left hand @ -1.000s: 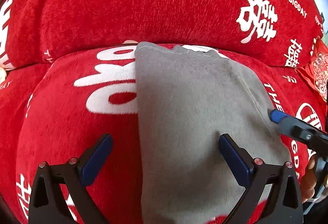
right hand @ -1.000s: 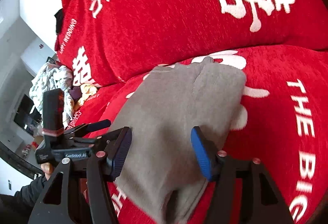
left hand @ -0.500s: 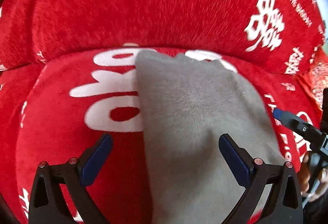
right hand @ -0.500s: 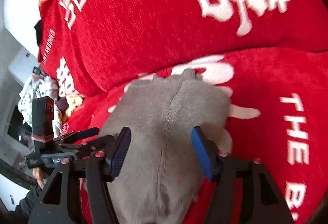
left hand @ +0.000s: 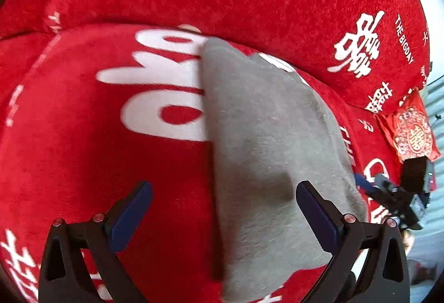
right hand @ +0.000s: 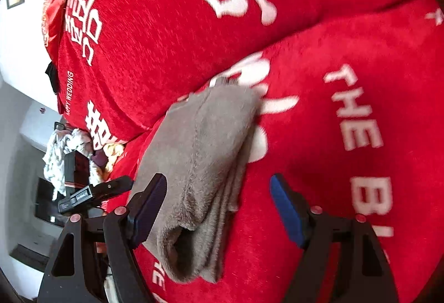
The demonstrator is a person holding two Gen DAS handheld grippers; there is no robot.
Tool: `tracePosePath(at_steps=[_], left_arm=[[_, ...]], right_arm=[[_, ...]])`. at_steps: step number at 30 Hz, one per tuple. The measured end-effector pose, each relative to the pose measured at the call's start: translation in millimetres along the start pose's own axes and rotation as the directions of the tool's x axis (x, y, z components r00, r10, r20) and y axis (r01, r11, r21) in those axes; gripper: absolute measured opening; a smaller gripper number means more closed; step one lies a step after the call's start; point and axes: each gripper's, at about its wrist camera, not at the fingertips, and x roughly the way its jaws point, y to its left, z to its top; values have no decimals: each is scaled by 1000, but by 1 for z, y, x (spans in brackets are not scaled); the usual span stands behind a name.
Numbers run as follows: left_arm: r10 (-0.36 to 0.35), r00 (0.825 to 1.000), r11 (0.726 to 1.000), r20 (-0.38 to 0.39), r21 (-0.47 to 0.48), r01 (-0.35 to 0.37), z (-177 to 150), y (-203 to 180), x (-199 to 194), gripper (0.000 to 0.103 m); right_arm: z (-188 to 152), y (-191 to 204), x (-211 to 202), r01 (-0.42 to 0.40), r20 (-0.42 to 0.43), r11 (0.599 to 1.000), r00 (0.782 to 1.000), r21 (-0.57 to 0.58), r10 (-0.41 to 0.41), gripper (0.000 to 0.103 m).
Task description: Fold small clothes
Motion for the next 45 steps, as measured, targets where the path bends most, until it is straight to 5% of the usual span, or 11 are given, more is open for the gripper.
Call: tracePosePath(at_steps=[7, 11, 14, 16, 19, 24, 30, 45], left_arm=[[3, 997, 1000, -75, 28, -1, 16, -19, 41, 103], [3, 998, 999, -56, 51, -1, 21, -29, 52, 103], [13, 999, 997, -45, 75, -10, 22, -32, 55, 103], [7, 1000, 994, -14, 106, -5, 21, -35, 53, 83], [18, 1000, 992, 24, 124, -21, 18, -41, 50, 73], [47, 997, 985, 62, 164, -56, 16, -51, 39, 54], [48, 996, 983, 75, 173, -60, 14, -50, 29, 51], [49, 994, 980, 100, 188, -67, -7, -52, -12, 47]], right_arm=[[7, 7, 58, -30, -109, 1000, 994, 9, 31, 79], [12, 17, 76, -13, -100, 999, 995, -50, 8, 80], [10, 26, 84, 20, -103, 992, 994, -128, -34, 71], [7, 31, 87, 44, -99, 984, 993, -174, -62, 59], [6, 31, 87, 33, -94, 986, 994, -163, -49, 46], [3, 54, 84, 109, -49, 964, 991, -243, -125, 39], [1, 81, 80, 188, -15, 927, 979, -324, -204, 35], [-16, 130, 65, 225, 13, 892, 971, -391, -239, 34]])
